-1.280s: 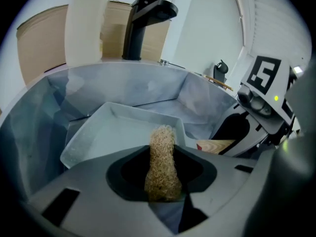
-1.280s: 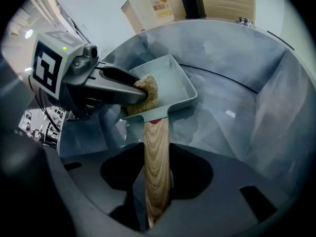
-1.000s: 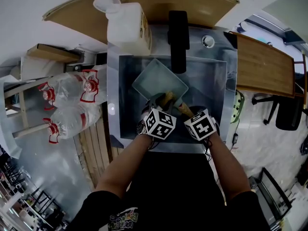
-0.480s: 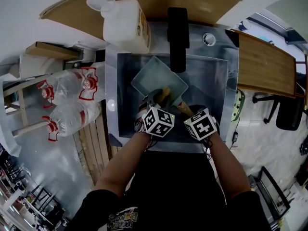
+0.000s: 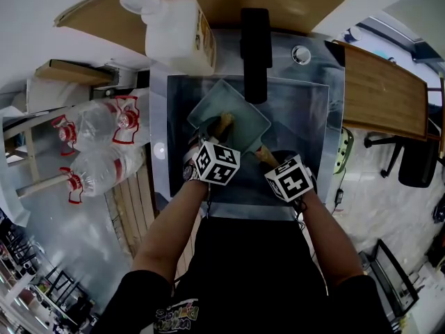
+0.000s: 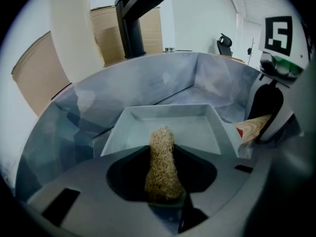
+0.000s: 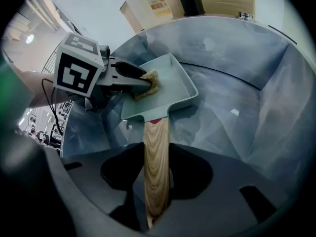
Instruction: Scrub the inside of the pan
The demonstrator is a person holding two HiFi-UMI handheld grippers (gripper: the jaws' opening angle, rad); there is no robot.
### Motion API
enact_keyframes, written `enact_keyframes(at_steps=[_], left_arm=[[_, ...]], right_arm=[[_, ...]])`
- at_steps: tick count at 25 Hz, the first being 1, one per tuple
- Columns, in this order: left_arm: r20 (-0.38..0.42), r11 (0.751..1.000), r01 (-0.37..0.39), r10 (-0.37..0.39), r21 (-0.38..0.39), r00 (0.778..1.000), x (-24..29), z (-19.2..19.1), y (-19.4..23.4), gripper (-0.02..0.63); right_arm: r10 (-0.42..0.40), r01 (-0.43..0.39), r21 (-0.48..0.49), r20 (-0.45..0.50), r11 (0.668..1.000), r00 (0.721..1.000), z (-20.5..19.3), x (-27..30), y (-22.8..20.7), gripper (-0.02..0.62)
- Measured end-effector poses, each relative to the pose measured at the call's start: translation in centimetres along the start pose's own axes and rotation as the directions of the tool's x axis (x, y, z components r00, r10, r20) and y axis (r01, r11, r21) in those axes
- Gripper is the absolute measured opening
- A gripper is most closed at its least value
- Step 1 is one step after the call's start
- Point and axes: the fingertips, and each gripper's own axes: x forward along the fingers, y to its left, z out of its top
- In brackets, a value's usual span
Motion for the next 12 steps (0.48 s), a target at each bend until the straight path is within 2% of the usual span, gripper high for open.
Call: enact_keyframes(at_steps=[6,12], left_arm=[[-0.012,0.999,-0.044,0.044,-0.016,0.999,0.4,-0.1,2.5,0.144],[-0.023,0.995,-0.096,0.096,0.000,0.995,0.7,-0.1,4.7,0.144]], right_arm=[[0.006,-0.006,0.010,0.000,1.000,1.000,0.0,0.1,0.0,0.160],[0.015,-0.015,0.016,0.001,1.000,1.000,0.0,0.1,0.0,0.160]])
